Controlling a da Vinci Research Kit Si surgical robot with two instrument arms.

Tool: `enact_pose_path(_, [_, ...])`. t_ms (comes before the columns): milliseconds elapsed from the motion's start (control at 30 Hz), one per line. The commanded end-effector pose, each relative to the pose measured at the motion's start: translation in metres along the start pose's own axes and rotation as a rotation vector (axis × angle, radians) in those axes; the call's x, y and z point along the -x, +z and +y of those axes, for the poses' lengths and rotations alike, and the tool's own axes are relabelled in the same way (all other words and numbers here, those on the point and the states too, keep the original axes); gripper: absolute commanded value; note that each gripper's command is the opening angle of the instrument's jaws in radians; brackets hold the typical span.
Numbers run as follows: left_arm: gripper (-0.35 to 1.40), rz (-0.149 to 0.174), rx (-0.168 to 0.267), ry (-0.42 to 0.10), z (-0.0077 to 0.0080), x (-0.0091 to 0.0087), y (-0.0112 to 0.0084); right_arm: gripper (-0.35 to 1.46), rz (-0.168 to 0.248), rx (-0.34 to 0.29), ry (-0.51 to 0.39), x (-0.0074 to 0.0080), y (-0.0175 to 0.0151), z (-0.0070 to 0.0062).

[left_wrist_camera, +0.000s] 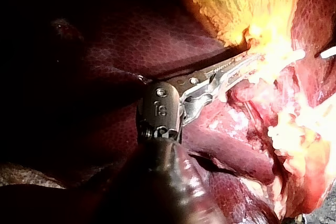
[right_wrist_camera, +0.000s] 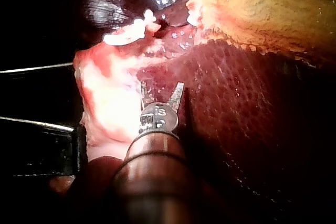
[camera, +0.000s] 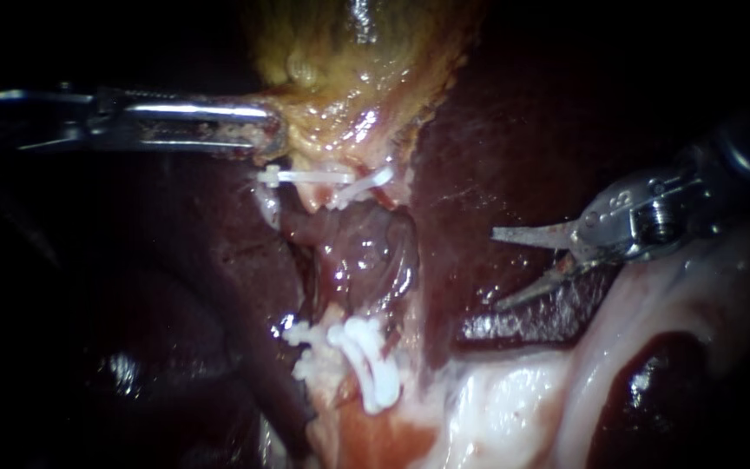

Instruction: Go back from the cut right tube

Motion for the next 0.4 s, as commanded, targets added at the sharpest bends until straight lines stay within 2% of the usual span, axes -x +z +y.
enact_pose_path(33, [-0.35, -0.005, -0.004, -0.001, -0.0001, 0.0001, 0.0, 1.43, 0.0, -0.001, 0.0, 0.0, 0.0, 0.0])
enact_pose_path(267, [-0.35, -0.005, -0.003, -0.002, 0.0002, -0.0001, -0.0001, 1.43, -0.003, 0.0, 0.0, -0.0001, 0.0001, 0.0])
enact_pose_path(400, [-0.35, -0.008, 0.003, -0.006, 0.0006, -0.0007, -0.0011, 1.43, -0.001, 0.006, 0.006, -0.0009, 0.0006, 0.0001])
